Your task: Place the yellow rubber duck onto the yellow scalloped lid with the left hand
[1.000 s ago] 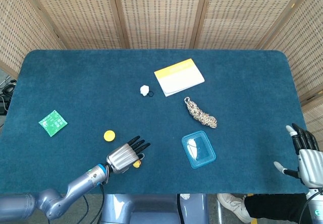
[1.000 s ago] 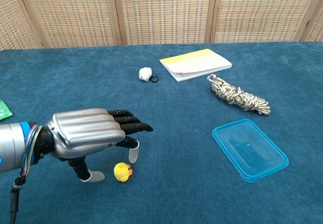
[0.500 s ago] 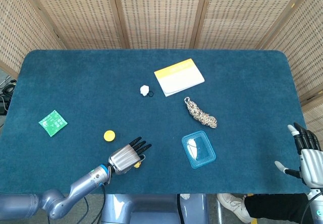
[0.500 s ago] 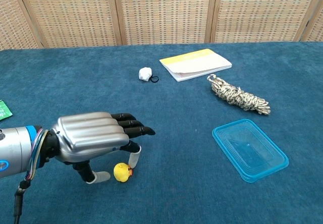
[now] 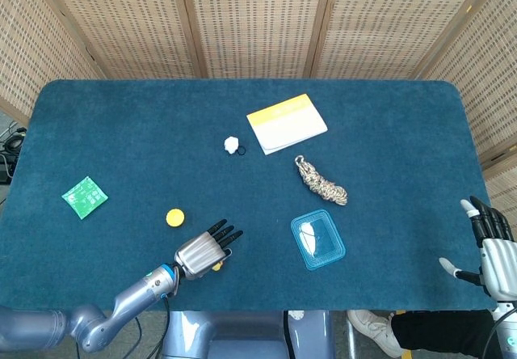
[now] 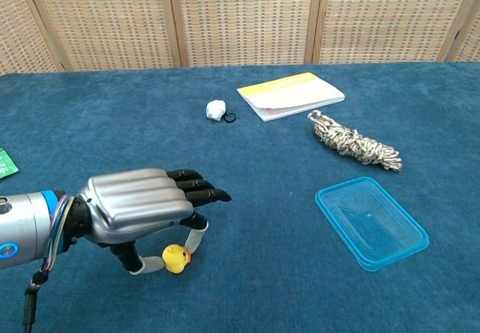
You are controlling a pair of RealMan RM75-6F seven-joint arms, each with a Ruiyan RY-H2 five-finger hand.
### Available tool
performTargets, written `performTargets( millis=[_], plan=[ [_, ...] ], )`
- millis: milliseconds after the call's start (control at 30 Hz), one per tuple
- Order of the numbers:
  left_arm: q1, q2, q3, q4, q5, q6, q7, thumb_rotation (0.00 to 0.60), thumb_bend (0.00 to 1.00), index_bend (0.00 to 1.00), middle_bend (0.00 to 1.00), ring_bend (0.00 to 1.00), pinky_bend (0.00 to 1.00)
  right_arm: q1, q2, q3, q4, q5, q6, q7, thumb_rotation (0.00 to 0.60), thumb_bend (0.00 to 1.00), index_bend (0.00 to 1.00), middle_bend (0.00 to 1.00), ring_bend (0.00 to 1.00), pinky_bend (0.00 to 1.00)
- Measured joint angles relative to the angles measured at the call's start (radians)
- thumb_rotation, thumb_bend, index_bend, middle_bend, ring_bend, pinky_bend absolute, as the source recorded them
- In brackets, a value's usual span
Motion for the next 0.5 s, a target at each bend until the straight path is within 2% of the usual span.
performTargets(
  millis=[500],
  plan=[
    [0.002,0.055,0.003,-0.034,0.025,0.049,-0.045,0.600,0.37,0.50,0.00,0.00,0.00,0.001,-0.001,0.001,0.003,0.001,0.000,0.001,0.600,0.00,0.00,0.00,0.00,0.00]
  ],
)
